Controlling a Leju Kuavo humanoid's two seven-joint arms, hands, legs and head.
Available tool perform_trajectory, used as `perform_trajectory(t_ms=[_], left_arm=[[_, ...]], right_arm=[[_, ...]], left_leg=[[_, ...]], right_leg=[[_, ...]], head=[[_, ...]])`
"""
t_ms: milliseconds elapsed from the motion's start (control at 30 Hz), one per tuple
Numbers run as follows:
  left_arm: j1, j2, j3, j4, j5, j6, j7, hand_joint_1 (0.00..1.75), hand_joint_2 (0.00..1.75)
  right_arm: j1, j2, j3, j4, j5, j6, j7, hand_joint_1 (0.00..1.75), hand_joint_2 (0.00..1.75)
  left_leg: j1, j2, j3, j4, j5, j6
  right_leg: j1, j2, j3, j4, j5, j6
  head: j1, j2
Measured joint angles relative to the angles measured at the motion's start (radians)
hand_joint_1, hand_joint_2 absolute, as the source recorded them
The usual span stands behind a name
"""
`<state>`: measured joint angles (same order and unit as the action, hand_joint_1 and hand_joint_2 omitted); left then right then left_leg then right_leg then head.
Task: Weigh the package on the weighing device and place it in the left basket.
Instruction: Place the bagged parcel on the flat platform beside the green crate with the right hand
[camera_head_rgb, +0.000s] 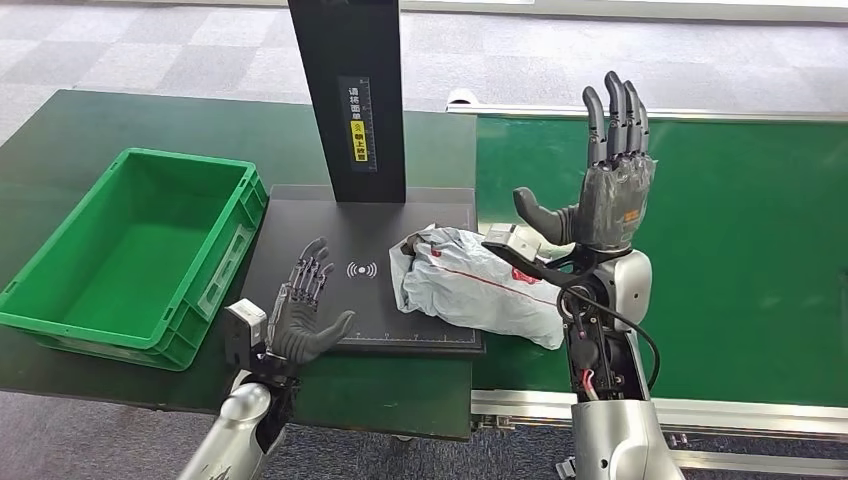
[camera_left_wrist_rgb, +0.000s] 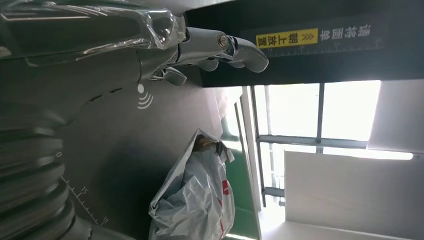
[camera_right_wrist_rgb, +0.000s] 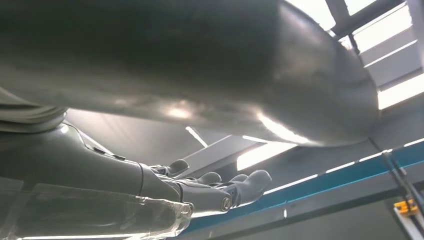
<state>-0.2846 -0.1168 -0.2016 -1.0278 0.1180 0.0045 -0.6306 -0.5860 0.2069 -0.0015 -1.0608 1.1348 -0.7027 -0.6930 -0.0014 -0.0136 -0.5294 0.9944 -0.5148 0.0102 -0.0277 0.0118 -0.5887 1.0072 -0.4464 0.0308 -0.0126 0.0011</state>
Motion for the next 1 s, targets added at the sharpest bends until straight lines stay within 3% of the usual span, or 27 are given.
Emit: perform_trajectory(t_ms=[167, 267, 333, 433, 533, 633, 767, 1000], left_arm=[[0.033, -0.003, 0.018, -0.04, 0.015, 0.039, -0.004, 0.0, 1.75], [0.068, -0.002, 0.036, -0.079, 0.028, 0.07, -0.008, 0.0, 1.75], [0.097, 0.0, 0.054, -0.113, 0.037, 0.082, -0.009, 0.0, 1.75], [0.13, 0.005, 0.087, -0.154, 0.048, 0.087, -0.01, 0.0, 1.75], [0.146, 0.009, 0.118, -0.183, 0.051, 0.087, -0.007, 0.0, 1.75], [0.149, 0.012, 0.137, -0.198, 0.051, 0.085, 0.001, 0.0, 1.75], [0.149, 0.013, 0.147, -0.21, 0.046, 0.08, 0.011, 0.0, 1.75], [0.15, 0.012, 0.148, -0.219, 0.027, 0.076, 0.024, 0.0, 1.75]], right_arm=[[0.011, -0.001, -0.047, -0.063, -0.017, 0.001, 0.012, 0.0, 0.0], [-0.024, -0.024, -0.06, 0.022, 0.027, 0.033, 0.165, 0.0, 0.0], [-0.062, -0.06, -0.04, 0.127, 0.009, 0.128, 0.319, 0.0, 0.0], [-0.104, -0.115, 0.01, 0.261, -0.043, 0.368, 0.486, 0.0, 0.0], [-0.12, -0.158, 0.066, 0.373, -0.091, 0.54, 0.563, 0.0, 0.0], [-0.12, -0.182, 0.099, 0.454, -0.156, 0.638, 0.574, 0.0, 0.0], [-0.121, -0.19, 0.121, 0.521, -0.215, 0.684, 0.579, 0.0, 1.75], [-0.133, -0.189, 0.16, 0.574, -0.251, 0.769, 0.571, 0.0, 1.75]], left_leg=[[0.0, 0.0, 0.0, 0.0, 0.0, 0.0], [0.0, 0.002, 0.0, 0.0, 0.0, 0.0], [0.0, 0.002, 0.0, 0.0, 0.0, 0.0], [0.0, 0.0, 0.0, 0.0, 0.0, 0.0], [0.0, -0.002, 0.0, 0.0, 0.001, 0.0], [0.0, -0.002, -0.001, 0.0, 0.001, 0.0], [0.0, -0.002, -0.002, 0.0, 0.0, 0.0], [0.0, -0.001, -0.002, 0.0, 0.001, 0.0]], right_leg=[[0.0, 0.0, 0.0, 0.0, 0.0, 0.0], [0.0, 0.003, 0.0, 0.0, 0.0, 0.0], [0.0, 0.003, 0.0, 0.0, 0.001, 0.0], [0.0, 0.001, 0.001, 0.0, 0.001, 0.0], [0.0, 0.0, 0.0, 0.0, 0.001, 0.0], [0.0, 0.0, -0.001, 0.0, 0.001, 0.0], [0.0, 0.0, -0.001, 0.0, 0.001, 0.0], [0.0, 0.0, -0.001, 0.0, 0.001, 0.0]], head=[[0.0, 0.0], [0.0, 0.0], [0.0, 0.0], [0.0, 0.0], [0.0, 0.0], [0.0, 0.0], [0.0, 0.0], [0.0, 0.0]])
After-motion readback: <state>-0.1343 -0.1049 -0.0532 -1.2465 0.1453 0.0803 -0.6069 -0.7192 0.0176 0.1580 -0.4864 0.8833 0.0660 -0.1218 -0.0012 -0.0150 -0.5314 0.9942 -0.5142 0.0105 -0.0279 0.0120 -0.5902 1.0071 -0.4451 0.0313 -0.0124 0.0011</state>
